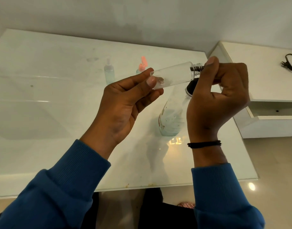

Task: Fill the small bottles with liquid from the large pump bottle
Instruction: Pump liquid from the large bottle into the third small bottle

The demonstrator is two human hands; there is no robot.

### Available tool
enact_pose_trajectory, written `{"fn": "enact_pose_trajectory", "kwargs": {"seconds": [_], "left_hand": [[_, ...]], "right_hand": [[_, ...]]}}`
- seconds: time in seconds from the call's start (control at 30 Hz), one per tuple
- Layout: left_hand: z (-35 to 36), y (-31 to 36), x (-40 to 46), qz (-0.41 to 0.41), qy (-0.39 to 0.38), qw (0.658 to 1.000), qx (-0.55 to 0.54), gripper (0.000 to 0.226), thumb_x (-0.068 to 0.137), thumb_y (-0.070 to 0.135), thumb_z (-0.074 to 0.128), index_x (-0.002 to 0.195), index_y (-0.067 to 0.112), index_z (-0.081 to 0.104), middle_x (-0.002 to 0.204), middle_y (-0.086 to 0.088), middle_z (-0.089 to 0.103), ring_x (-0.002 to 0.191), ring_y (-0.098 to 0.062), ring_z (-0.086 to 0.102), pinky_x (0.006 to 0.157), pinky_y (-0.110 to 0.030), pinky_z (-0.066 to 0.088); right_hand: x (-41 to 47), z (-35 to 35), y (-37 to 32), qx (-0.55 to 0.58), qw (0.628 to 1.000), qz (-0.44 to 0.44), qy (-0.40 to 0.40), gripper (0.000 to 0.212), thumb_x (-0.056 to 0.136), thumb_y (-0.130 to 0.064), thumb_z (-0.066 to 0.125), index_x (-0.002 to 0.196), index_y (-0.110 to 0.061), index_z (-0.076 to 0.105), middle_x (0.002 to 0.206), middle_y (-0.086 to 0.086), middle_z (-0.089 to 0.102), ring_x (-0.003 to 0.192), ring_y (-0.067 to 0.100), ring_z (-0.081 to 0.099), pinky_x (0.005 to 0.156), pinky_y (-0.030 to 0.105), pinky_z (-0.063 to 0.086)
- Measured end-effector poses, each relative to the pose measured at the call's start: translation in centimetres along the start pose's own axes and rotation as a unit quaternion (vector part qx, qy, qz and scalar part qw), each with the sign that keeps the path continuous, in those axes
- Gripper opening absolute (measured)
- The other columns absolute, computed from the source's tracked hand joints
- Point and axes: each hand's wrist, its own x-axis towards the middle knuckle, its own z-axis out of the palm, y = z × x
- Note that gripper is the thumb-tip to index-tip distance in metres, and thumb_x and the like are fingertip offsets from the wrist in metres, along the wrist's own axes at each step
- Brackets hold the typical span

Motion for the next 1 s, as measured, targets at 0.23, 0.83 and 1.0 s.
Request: {"fn": "enact_pose_trajectory", "kwargs": {"seconds": [0.23,0.83,1.0], "left_hand": [[-0.1,0.1,0.0,0.014,-0.001,1.0,0.014,0.035,0.076,0.01,0.07,0.111,0.007,0.072,0.108,-0.01,0.078,0.094,-0.027,0.076,0.077,-0.023,0.059],[-0.1,-0.2,0.0,0.024,0.006,0.999,0.023,0.034,0.075,0.012,0.071,0.109,0.006,0.073,0.108,-0.011,0.078,0.095,-0.029,0.076,0.078,-0.024,0.059],[-0.1,-0.1,-0.1,0.023,0.006,0.999,0.029,0.035,0.075,0.012,0.071,0.11,0.007,0.073,0.108,-0.011,0.078,0.095,-0.029,0.076,0.078,-0.025,0.06]], "right_hand": [[0.4,-0.1,-0.1,-0.012,1.0,-0.001,-0.015,0.036,0.094,-0.009,0.062,0.06,-0.002,0.057,0.061,0.007,0.055,0.057,0.024,0.049,0.055,0.033,0.039],[-0.1,0.0,0.1,-0.003,1.0,-0.002,-0.003,0.034,0.094,-0.006,0.062,0.061,0.001,0.059,0.061,0.012,0.057,0.059,0.024,0.05,0.057,0.028,0.04],[0.2,-0.1,0.2,-0.002,1.0,-0.003,-0.011,0.034,0.094,-0.006,0.062,0.061,-0.001,0.059,0.061,0.011,0.056,0.059,0.025,0.05,0.056,0.033,0.041]]}}
